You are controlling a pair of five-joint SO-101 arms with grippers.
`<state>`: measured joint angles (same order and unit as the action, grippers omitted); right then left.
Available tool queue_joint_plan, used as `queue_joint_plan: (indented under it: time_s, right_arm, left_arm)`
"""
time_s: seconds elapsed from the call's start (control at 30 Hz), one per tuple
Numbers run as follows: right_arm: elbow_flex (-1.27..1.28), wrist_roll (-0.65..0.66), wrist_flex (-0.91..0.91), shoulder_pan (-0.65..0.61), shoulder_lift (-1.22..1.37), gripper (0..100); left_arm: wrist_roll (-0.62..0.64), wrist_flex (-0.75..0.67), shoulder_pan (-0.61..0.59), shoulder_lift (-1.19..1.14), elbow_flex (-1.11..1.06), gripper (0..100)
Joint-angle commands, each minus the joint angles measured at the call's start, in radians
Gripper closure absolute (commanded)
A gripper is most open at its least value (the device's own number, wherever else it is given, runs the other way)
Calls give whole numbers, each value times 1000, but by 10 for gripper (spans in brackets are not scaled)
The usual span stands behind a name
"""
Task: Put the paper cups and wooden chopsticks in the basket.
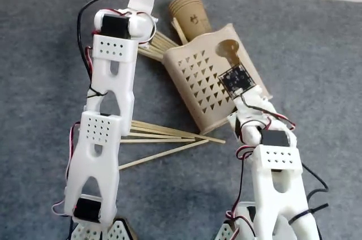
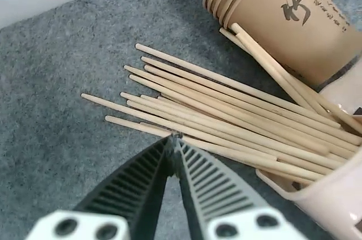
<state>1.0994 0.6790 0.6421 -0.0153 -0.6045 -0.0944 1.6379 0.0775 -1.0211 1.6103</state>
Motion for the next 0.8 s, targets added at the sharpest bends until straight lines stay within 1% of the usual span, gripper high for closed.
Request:
queue_joint_plan:
  time_s: [0.0, 0.1, 0.2, 0.27, 0.63, 0.67, 0.77]
  right_arm:
    - [127, 23, 15, 35, 25, 992]
    - [168, 60, 13, 36, 21, 992]
    - [214, 83, 12, 36, 21, 992]
    - [223, 84, 12, 45, 21, 992]
    - [229, 94, 12, 99, 19, 992]
    - [231, 109, 12, 104, 19, 992]
    - [231, 140, 12, 110, 19, 992]
  left_arm:
    - [11, 2, 48, 81, 53, 993]
    - [20, -3, 56, 81, 53, 993]
    - [120, -6, 48, 81, 53, 990]
    - [157, -5, 48, 81, 53, 989]
    - [163, 3, 108, 82, 54, 993]
    - [181, 3, 113, 82, 54, 993]
    - [296, -2, 114, 84, 54, 990]
